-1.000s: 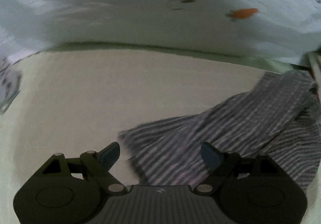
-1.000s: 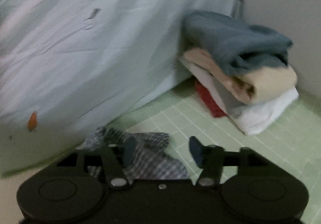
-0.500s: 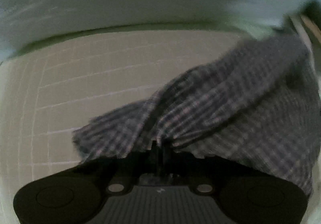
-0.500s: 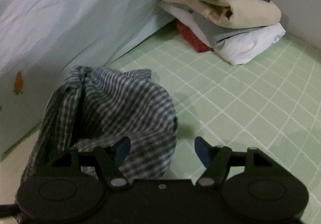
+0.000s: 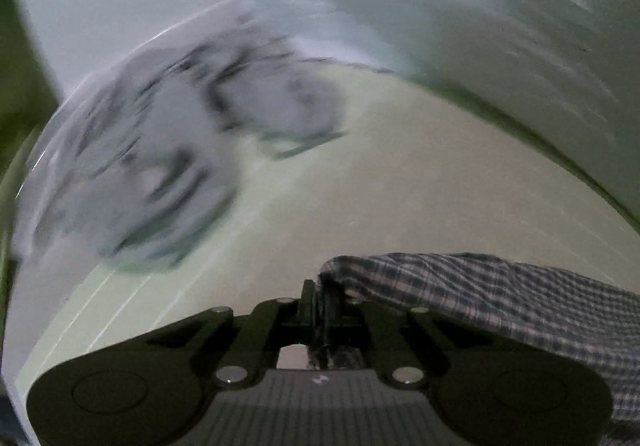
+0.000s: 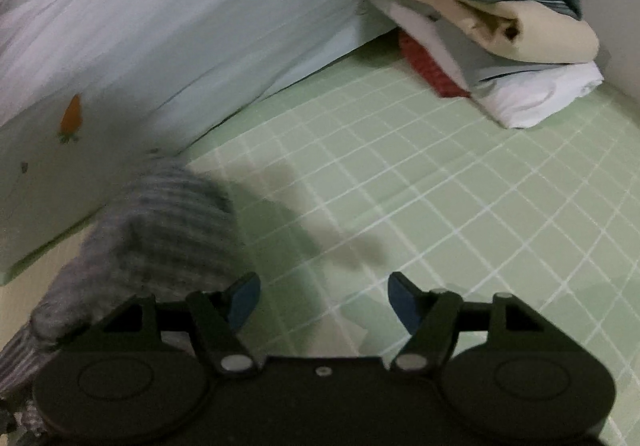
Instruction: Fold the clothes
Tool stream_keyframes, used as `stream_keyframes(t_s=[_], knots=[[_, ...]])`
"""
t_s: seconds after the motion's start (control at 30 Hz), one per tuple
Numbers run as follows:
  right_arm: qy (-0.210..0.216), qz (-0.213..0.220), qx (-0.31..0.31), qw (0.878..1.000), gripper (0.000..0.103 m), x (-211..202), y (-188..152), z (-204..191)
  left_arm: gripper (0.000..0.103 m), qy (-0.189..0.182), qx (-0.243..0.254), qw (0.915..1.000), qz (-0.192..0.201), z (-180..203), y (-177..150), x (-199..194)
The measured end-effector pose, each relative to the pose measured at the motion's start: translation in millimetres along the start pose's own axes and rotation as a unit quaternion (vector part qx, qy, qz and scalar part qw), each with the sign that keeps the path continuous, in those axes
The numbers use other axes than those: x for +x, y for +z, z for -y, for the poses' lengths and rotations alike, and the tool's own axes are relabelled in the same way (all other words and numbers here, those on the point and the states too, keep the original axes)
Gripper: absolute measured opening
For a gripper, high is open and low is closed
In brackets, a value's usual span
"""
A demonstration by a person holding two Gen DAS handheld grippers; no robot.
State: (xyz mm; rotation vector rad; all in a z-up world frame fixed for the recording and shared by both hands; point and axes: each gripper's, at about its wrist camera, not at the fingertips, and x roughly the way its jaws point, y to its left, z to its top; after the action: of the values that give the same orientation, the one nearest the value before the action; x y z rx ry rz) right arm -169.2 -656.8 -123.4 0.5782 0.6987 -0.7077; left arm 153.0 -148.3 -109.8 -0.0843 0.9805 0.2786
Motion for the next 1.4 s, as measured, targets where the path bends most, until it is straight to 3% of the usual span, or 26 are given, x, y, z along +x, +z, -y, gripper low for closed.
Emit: stream_keyframes(t_s=[0.1,0.17,0.23,0.3,0.47,0.53,0.6,0.8,0.97,1.0,1.03,1.07,1.1,1.13,1.2,1.4], knots=[[0.009,-0.009,-0.010,1.000,0.072,0.1,-4.1,-9.1,0.015,0.017,0.002,0.9997,-0.016,-16.0,-10.6,-1.6],[0.015,-0.017,-0.017,1.000,0.072,1.9,-5.8,-15.4,0.028,0.011,0.012,0.9997,-0.020,-16.1,-15.5,-6.4],[0.023,-0.025,-0.026,0.999,0.074,5.0,-6.6,-21.9,0.061,-0.003,0.025,0.9995,-0.020,-11.2,-20.3,-12.7],[0.031,-0.030,-0.033,0.999,0.078,8.0,-6.5,-28.1,0.075,-0.029,0.043,0.9986,-0.012,2.3,-25.1,-21.5],[0.048,-0.041,-0.025,0.998,0.080,15.4,-3.6,-38.4,0.083,-0.095,0.099,0.9905,0.011,55.9,-33.1,-46.9],[0.053,-0.043,-0.020,0.997,0.081,17.0,-2.6,-40.7,0.085,-0.135,0.135,0.9815,0.011,87.0,-35.6,-51.8],[0.054,-0.044,-0.018,0.997,0.081,17.2,-2.3,-42.5,0.086,-0.177,0.172,0.9690,0.010,118.9,-38.1,-55.9],[0.044,-0.049,-0.005,0.998,0.081,16.4,-4.4,-32.1,0.087,-0.277,0.275,0.9203,-0.024,216.1,-56.7,-58.8],[0.024,-0.049,0.009,0.998,0.082,13.6,-5.2,-19.0,0.087,-0.261,0.351,0.8989,-0.030,270.4,-77.6,-48.6],[0.021,-0.049,0.012,0.998,0.082,13.9,-5.1,-16.4,0.081,-0.257,0.358,0.8973,-0.031,274.9,-79.6,-46.0],[0.018,-0.050,0.016,0.998,0.082,14.1,-5.0,-14.4,0.062,-0.255,0.361,0.8965,-0.033,277.7,-80.9,-43.4],[0.016,-0.050,0.018,0.998,0.082,14.1,-5.3,-13.3,0.049,-0.258,0.352,0.8991,-0.034,273.4,-78.4,-43.0],[0.014,-0.051,0.021,0.998,0.082,13.9,-5.7,-12.7,0.023,-0.263,0.338,0.9028,-0.035,266.3,-74.5,-43.4],[0.014,-0.051,0.021,0.998,0.082,13.8,-6.1,-12.9,0.011,-0.269,0.325,0.9062,-0.036,259.2,-70.6,-43.8],[0.015,-0.051,0.018,0.998,0.082,13.7,-7.0,-14.6,0.010,-0.274,0.293,0.9157,-0.026,238.1,-62.3,-50.8],[0.024,-0.061,-0.016,0.998,0.082,14.4,-15.5,-31.8,0.009,-0.245,0.176,0.9515,0.062,137.3,-37.5,-98.5]])
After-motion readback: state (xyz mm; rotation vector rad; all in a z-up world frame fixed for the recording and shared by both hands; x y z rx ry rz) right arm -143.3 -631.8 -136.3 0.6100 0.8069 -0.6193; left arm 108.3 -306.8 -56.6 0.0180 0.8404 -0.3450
